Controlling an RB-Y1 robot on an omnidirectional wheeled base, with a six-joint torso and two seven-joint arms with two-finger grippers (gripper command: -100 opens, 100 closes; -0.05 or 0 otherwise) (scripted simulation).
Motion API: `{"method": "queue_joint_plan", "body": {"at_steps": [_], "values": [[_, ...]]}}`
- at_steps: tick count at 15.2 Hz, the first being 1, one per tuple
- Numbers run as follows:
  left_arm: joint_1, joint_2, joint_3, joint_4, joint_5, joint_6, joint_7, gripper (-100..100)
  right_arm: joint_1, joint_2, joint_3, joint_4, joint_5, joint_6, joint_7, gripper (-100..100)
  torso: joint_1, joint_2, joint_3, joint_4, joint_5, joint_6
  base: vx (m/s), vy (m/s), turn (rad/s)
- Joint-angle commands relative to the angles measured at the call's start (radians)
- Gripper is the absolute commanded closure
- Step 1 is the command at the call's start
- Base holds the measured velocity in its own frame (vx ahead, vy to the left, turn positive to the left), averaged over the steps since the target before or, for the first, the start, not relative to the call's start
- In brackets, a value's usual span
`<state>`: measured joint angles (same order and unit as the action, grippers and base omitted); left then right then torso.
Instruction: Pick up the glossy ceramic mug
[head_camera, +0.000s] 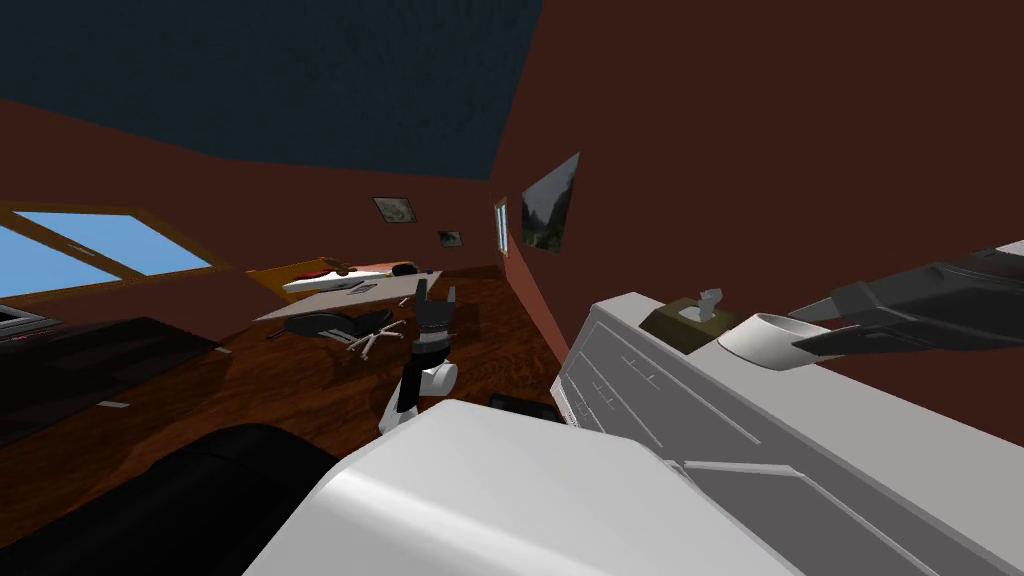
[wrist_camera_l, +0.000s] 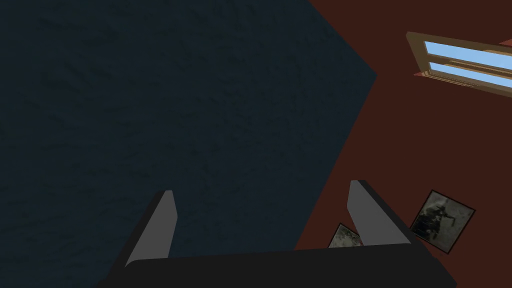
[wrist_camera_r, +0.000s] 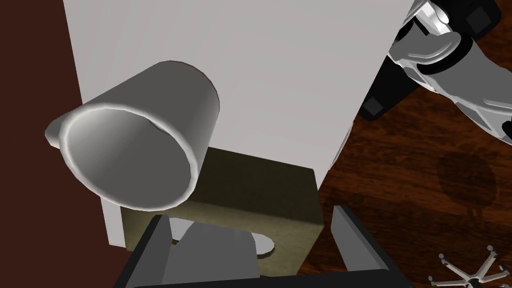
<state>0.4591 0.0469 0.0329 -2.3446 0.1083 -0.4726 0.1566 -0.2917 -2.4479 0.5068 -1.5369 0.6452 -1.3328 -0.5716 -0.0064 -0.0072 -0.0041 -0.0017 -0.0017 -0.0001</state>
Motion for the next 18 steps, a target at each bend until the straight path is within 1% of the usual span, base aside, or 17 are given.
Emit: {"method": "queue_joint_plan", "body": {"at_steps": [1, 2, 3, 4, 7, 8, 9, 10, 11, 12, 13, 17, 18], "values": [[0.0, 0.0, 0.0, 0.0, 0.0, 0.0, 0.0, 0, 0.012, -0.022, 0.043, -0.01, 0.02, -0.014, -0.022, -100, 0.0, 0.0, 0.0, 0.0, 0.0, 0.0, 0.041, -0.068, 0.22], [0.0, 0.0, 0.0, 0.0, 0.0, 0.0, 0.0, 0, 0.012, -0.022, 0.043, -0.01, 0.02, -0.014, -0.022, -100, 0.0, -0.001, 0.0, 0.0, 0.0, 0.0, 0.045, -0.058, 0.146], [0.0, 0.0, 0.0, 0.0, 0.0, 0.0, 0.0, 0, 0.022, -0.032, 0.067, -0.013, 0.029, -0.027, -0.032, -100, 0.0, -0.001, -0.001, 0.0, 0.0, 0.001, 0.04, -0.049, 0.137], [0.0, 0.0, 0.0, 0.0, 0.0, 0.0, 0.0, 0, 0.022, -0.032, 0.067, -0.013, 0.029, -0.027, -0.032, -100, 0.001, -0.001, -0.001, 0.0, 0.0, 0.0, 0.03, -0.037, 0.112], [0.0, 0.0, 0.0, 0.0, 0.0, 0.0, 0.0, 0, 0.049, -0.043, 0.122, -0.024, 0.048, -0.056, -0.052, -100, 0.002, -0.001, -0.001, 0.0, 0.0, 0.0, 0.039, -0.042, 0.175], [0.0, 0.0, 0.0, 0.0, 0.0, 0.0, 0.0, 0, 0.039, -0.039, 0.103, -0.023, 0.042, -0.04, -0.045, -100, 0.002, -0.002, -0.001, 0.0, 0.0, 0.0, 0.025, -0.036, 0.073], [0.0, 0.0, 0.0, 0.0, 0.0, 0.0, 0.0, 0, 0.059, -0.01, 0.109, -0.012, 0.059, -0.012, -0.039, -100, 0.002, -0.001, -0.001, 0.0, 0.0, 0.001, -0.009, 0.015, -0.007], [0.0, 0.0, 0.0, 0.0, 0.0, 0.0, 0.0, 0, 0.062, -0.005, 0.109, -0.01, 0.062, -0.007, -0.037, -100, 0.004, 0.0, 0.0, 0.0, 0.0, 0.001, -0.044, 0.055, -0.017], [0.0, 0.0, 0.0, 0.0, 0.0, 0.0, 0.0, 0, 0.07, 0.009, 0.111, -0.005, 0.07, 0.009, -0.033, -100, 0.007, 0.002, 0.001, 0.001, 0.001, 0.001, -0.063, 0.079, -0.018], [0.0, 0.0, 0.0, 0.0, 0.0, 0.0, 0.0, 0, 0.058, -0.005, 0.115, -0.014, 0.062, -0.007, -0.038, -100, 0.009, 0.004, 0.003, 0.001, 0.002, 0.001, -0.039, 0.052, -0.014], [0.0, 0.0, 0.0, 0.0, 0.0, 0.0, 0.0, 0, 0.058, -0.003, 0.118, -0.014, 0.064, -0.001, -0.036, 100, 0.009, 0.005, 0.003, 0.002, 0.002, 0.001, -0.012, 0.017, -0.005], [0.0, 0.0, 0.0, 0.0, 0.0, 0.0, 0.0, 0, 0.057, -0.004, 0.117, -0.014, 0.064, 0.0, -0.034, 100, 0.008, 0.004, 0.002, 0.001, 0.001, 0.002, -0.001, 0.002, 0.0], [0.0, 0.0, 0.0, 0.0, 0.0, 0.0, 0.0, 0, 0.05, -0.024, 0.107, -0.017, 0.051, -0.028, -0.043, 100, 0.008, 0.003, 0.002, 0.001, 0.001, 0.002, 0.02, -0.019, 0.006]]}}
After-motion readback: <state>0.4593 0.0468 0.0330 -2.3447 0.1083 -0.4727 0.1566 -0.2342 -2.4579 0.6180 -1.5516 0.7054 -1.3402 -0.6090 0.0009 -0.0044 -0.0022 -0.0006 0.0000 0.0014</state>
